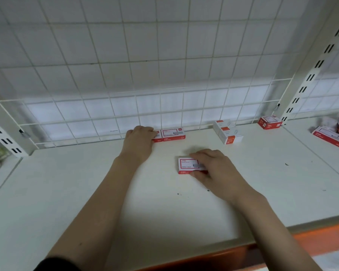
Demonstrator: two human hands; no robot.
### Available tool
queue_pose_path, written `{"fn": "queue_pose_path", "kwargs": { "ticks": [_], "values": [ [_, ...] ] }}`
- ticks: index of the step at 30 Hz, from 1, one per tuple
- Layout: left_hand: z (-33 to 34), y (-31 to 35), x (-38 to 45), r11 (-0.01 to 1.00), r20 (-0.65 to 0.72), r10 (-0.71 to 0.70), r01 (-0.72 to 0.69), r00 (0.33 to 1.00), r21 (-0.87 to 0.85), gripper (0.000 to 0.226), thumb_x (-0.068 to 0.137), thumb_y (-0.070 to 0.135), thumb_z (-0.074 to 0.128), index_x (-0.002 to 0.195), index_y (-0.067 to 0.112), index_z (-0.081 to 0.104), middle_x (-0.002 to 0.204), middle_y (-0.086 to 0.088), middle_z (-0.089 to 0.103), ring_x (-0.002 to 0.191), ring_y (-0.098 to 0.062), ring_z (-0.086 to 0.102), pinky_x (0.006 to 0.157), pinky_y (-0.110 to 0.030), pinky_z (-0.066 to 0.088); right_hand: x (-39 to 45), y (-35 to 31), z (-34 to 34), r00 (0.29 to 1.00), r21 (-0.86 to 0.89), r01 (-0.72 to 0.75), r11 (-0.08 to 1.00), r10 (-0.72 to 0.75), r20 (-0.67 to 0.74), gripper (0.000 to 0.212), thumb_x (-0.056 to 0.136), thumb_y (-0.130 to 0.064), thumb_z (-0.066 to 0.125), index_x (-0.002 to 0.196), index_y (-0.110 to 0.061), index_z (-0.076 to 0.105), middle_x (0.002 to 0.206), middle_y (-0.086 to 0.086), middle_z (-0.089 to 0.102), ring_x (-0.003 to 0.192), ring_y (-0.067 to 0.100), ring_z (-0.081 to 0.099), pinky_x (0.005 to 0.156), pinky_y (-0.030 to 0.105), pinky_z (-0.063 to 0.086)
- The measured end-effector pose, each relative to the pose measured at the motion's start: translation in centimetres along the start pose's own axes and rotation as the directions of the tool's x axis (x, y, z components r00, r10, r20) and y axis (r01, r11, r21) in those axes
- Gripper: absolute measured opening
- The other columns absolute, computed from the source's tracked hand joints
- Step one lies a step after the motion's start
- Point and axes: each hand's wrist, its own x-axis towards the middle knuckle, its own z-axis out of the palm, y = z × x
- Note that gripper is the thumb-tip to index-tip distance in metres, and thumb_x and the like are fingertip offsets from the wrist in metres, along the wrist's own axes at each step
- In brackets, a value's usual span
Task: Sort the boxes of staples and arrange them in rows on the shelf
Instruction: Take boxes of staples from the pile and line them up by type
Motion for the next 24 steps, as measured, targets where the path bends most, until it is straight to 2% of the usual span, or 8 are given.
{"fn": "queue_pose_path", "kwargs": {
  "ticks": [3,5,7,11,15,18,24],
  "values": [
    [-0.2,0.4,-0.4,0.999,-0.010,0.002,-0.002,1.000,0.038,0.040,0.096,0.015,0.042,0.135,0.020,0.046,0.143,0.001,0.041,0.130,-0.023,0.035,0.101,-0.034,0.027,-0.2,0.0,0.3,0.999,-0.026,0.019,0.999,-0.020,-0.032,0.042,0.085,-0.022,0.062,0.127,-0.020,0.056,0.130,0.001,0.053,0.111,0.027,0.049,0.094,0.038,0.041],
    [-0.2,0.6,-0.9,0.999,-0.013,0.012,-0.012,1.000,0.037,0.042,0.095,0.013,0.042,0.137,0.018,0.044,0.144,0.000,0.040,0.130,-0.024,0.034,0.103,-0.033,0.026,-0.4,0.0,0.6,0.996,-0.028,0.048,0.998,-0.050,-0.079,0.037,0.081,-0.015,0.063,0.118,-0.017,0.063,0.120,0.003,0.060,0.102,0.031,0.053,0.086,0.039,0.047],
    [0.0,0.9,-1.5,0.999,0.005,0.029,-0.029,1.000,0.032,0.042,0.094,0.010,0.042,0.136,0.015,0.045,0.141,-0.001,0.042,0.128,-0.024,0.036,0.102,-0.033,0.027,-0.5,-0.2,0.7,0.994,-0.019,0.051,0.999,-0.053,-0.095,0.034,0.082,-0.009,0.062,0.115,-0.014,0.065,0.117,0.003,0.062,0.101,0.029,0.052,0.085,0.035,0.046],
    [0.1,1.3,-1.7,0.999,0.038,0.033,-0.034,0.999,0.012,0.041,0.092,0.008,0.042,0.133,0.012,0.047,0.135,-0.002,0.048,0.124,-0.024,0.041,0.100,-0.032,0.033,0.6,-0.7,0.9,0.996,-0.032,0.055,0.998,-0.057,-0.065,0.035,0.089,-0.009,0.054,0.122,-0.017,0.061,0.125,0.003,0.056,0.112,0.028,0.047,0.091,0.037,0.046],
    [-0.7,1.3,-2.1,0.999,0.057,0.035,-0.037,0.998,0.031,0.043,0.093,0.012,0.041,0.136,0.016,0.042,0.137,0.000,0.045,0.126,-0.022,0.039,0.101,-0.032,0.031,2.8,-1.2,0.8,0.999,-0.147,0.041,0.988,-0.042,0.000,0.039,0.095,-0.013,0.044,0.132,-0.024,0.051,0.130,-0.003,0.048,0.119,0.021,0.038,0.089,0.028,0.044],
    [-1.5,1.3,-2.9,1.000,0.074,0.013,-0.015,0.997,0.028,0.045,0.095,0.018,0.039,0.140,0.018,0.037,0.141,0.001,0.041,0.129,-0.021,0.036,0.103,-0.033,0.028,4.3,-1.5,0.9,0.999,-0.186,0.043,0.982,-0.037,0.037,0.040,0.096,-0.012,0.040,0.133,-0.024,0.049,0.133,-0.003,0.045,0.120,0.020,0.036,0.092,0.030,0.044],
    [-2.7,1.2,-5.6,0.999,0.044,-0.035,0.036,0.998,-0.011,0.041,0.094,0.012,0.039,0.133,0.019,0.048,0.137,0.003,0.045,0.125,-0.020,0.040,0.100,-0.031,0.030,6.1,-1.5,1.2,0.998,-0.201,0.042,0.979,-0.033,0.048,0.040,0.095,-0.011,0.043,0.132,-0.023,0.050,0.131,-0.001,0.046,0.119,0.020,0.037,0.090,0.032,0.046]
  ]
}}
